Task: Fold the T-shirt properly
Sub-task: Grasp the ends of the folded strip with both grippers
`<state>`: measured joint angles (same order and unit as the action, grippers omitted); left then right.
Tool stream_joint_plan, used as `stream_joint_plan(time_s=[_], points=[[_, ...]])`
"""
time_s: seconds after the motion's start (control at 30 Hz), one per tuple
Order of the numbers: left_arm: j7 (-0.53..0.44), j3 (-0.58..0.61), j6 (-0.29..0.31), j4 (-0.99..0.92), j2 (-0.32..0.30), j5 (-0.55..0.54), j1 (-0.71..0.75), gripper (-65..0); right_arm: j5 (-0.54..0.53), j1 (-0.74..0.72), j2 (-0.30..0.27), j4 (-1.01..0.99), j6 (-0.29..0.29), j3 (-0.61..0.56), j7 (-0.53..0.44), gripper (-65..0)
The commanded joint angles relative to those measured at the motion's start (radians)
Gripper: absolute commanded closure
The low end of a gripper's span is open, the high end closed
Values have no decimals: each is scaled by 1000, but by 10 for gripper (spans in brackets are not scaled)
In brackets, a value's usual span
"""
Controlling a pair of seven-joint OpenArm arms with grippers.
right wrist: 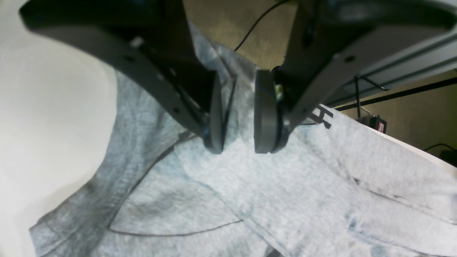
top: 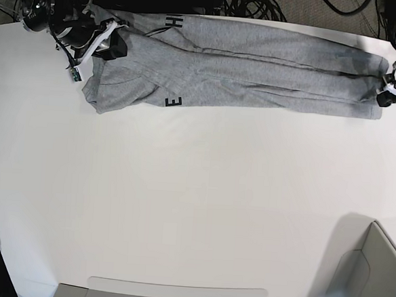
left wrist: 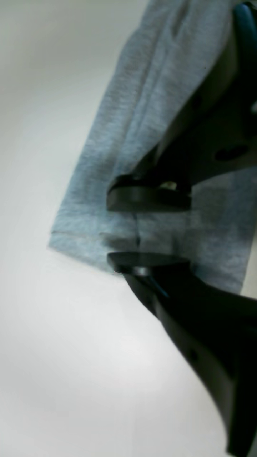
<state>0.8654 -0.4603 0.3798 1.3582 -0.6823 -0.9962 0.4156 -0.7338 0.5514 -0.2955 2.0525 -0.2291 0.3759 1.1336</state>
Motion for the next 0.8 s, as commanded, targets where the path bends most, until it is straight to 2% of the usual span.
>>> stream_joint_plan(time_s=[0.0, 0.13, 0.27, 0.43, 0.57, 0.6, 0.67, 0.7, 0.77], points=[[-16, 11, -5, -27, -29, -5, 4, -197, -16, -1, -11, 13, -5, 4, -13, -156], [-82, 85, -6, -93, -32, 13, -21, -196, -16, -1, -11, 13, -5, 4, -13, -156], [-91, 90, -6, -107, -27, 96, -24, -196, -16, -1, -11, 13, -5, 4, -13, -156], [-81, 102, -6, -110, -24, 119, -24, -196, -16, -1, -11, 13, -5, 4, -13, -156], [-81, 200, 3, -107, -24, 115, -24, -196, -16, -1, -11, 13, -5, 4, -13, -156], [-81, 220, 9, -102, -24, 113, -24, -195, -16, -3, -11, 13, -5, 4, -13, -156], [-79, 266, 60, -102, -24, 112, -24, -191, -16, -3, -11, 13, -5, 4, -13, -156], [-79, 278, 91, -102, -21, 112, -25, -180, -16, -3, -11, 13, -5, 4, -13, -156], [-56, 285, 109, -102, 5, 113, -36, -127, -16, -3, -11, 15, -5, 4, -13, -156]])
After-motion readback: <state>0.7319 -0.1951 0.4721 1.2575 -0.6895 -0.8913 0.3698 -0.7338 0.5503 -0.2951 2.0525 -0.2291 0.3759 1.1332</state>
